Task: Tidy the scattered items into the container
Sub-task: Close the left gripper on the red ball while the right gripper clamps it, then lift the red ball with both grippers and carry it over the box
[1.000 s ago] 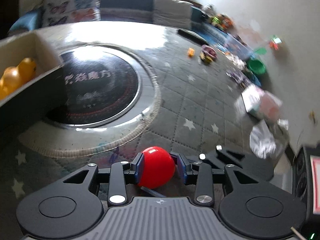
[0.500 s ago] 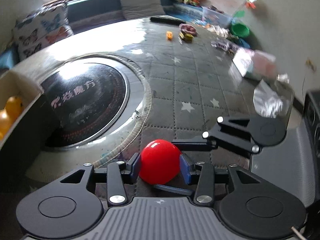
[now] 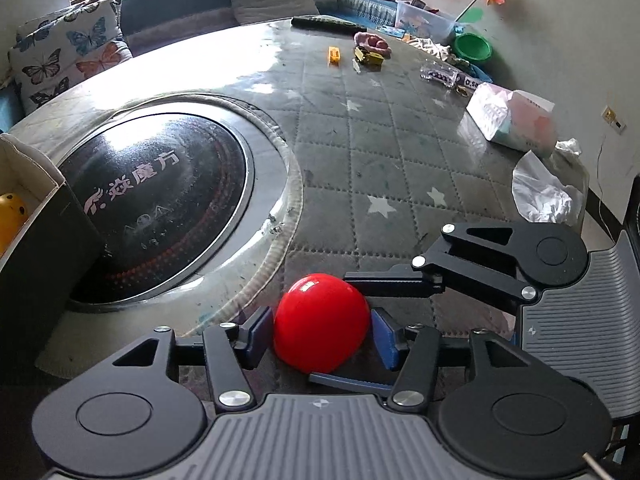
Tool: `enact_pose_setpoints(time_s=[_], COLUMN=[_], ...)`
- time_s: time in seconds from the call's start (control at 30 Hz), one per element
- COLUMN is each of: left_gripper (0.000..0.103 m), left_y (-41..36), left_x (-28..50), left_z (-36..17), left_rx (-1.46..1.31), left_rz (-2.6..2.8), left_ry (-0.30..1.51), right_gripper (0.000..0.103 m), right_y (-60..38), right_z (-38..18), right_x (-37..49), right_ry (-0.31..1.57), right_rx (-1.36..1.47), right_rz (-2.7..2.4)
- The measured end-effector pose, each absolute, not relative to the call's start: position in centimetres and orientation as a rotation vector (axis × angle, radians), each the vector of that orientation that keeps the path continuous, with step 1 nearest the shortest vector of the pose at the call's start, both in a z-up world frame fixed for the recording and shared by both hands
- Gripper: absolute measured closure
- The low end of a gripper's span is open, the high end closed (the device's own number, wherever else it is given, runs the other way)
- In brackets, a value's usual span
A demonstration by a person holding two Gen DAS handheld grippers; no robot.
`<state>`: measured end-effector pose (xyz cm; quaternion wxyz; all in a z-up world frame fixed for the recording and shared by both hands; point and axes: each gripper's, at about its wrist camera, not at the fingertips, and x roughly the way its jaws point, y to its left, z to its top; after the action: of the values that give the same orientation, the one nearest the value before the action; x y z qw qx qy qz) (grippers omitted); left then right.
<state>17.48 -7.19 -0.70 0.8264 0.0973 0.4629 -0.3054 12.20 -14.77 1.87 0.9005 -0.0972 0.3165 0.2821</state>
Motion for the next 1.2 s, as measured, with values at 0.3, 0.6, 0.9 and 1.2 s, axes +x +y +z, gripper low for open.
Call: enact_pose_setpoints(time_s=[0.3,0.6,0.9,1.2], left_gripper=[0.047,0.046,0.046,0.046], left_y=[-5.6,-1.3,4.2,7.8], left_x=[17.0,17.6,21.8,25.7], left_z=[0.6,5.3,8.1,6.7], left_rx=[0.182,0.194,0.199,0.158], left_rz=[-0.619,-0.509,-0.410,-0.381], left_ry=[0.938,0.828,0.793,0.855], right_gripper=[0.048,0.048,0.048,0.048], right_y=[-14.1,-10.2,-4.4,-0.4], right_z=[2.8,7.0,10.0,8.5], right_x=[11.9,14.3,20.0,24.8], right_ry=[0.631,0.511,0.426,0.488], right_rx=[-0.219,-0.267,-0.301,-0.328], right_rz=[0.599,0.681,0.755,0.810])
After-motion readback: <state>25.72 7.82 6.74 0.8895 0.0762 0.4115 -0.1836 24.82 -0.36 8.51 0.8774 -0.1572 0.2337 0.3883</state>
